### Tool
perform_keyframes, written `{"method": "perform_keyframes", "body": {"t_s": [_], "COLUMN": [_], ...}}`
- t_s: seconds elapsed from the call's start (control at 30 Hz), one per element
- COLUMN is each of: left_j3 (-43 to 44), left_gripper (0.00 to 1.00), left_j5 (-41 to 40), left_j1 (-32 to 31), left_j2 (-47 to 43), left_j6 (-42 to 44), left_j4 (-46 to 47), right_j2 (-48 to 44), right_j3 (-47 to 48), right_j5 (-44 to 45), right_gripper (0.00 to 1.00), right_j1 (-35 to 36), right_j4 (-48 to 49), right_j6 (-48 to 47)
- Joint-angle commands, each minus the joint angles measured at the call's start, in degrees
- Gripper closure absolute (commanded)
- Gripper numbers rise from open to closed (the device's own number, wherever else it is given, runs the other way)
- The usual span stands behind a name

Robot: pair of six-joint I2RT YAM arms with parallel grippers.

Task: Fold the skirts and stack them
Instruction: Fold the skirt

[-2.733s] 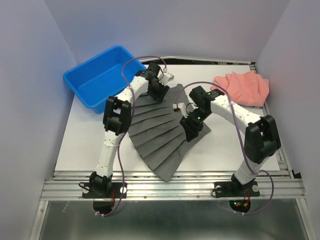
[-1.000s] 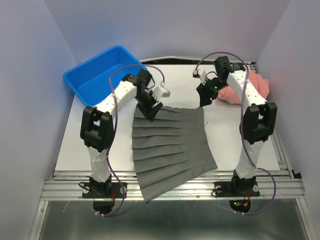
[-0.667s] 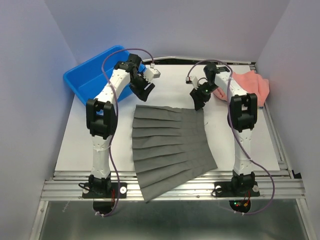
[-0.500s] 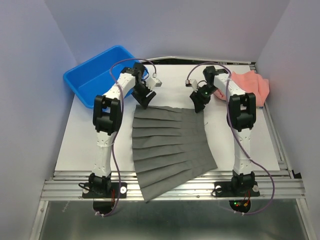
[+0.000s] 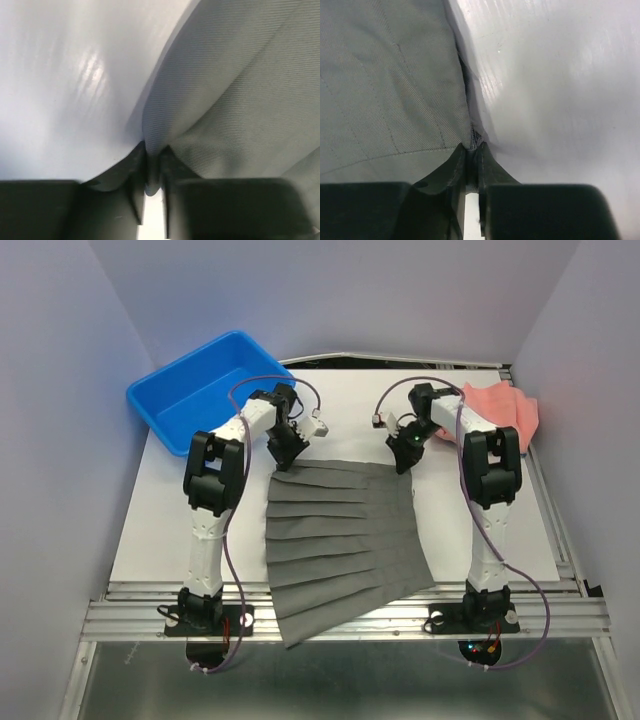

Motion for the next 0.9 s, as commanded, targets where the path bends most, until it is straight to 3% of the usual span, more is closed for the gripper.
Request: {"method": "perform_keyframes", "body": {"t_s": [0.0,0.07,0.23,0.4,0.53,0.67,0.73,0.87], "left_j3": [-1.57,0.71,19.92,30.16,26.05,21.04,15.86,-2.41], "left_gripper": [0.85,1.0,1.0,1.0,1.0,1.0,1.0,1.0], "left_j5": [0.17,-0.62,-6.13,-12.65,-15.12,-12.23,-9.86,-4.49], "left_j1": [0.65,1.35,3.64,3.82,4.34,5.05,4.96,4.0], "left_j2": [-3.15,-2.63,3.42,5.99,0.82,-6.82,-12.8,-28.79], "left_j6": [-0.15,-2.26,-6.65,-6.66,-6.65,-8.5,-9.03,-9.73], "left_j4": [0.26,0.89,2.38,5.01,10.98,13.19,12.49,13.1], "right_j2": [-1.54,-2.42,-1.99,0.91,1.1,-4.78,-8.91,-22.71], "right_j3": [-2.16,-1.89,3.1,15.56,20.51,17.81,9.74,-6.61], "right_j5": [1.75,2.36,5.61,9.57,11.06,8.18,6.68,4.3], "right_gripper": [0.99,0.99,0.99,0.99,0.99,0.99,0.99,0.99], "right_j1": [0.7,0.7,0.7,-1.22,-2.46,-2.46,-2.46,-2.46], "right_j4": [-0.81,0.42,7.36,12.72,14.57,15.28,17.46,22.3], "right_j6": [-0.39,1.01,9.43,14.11,15.17,12.46,10.26,6.03]}}
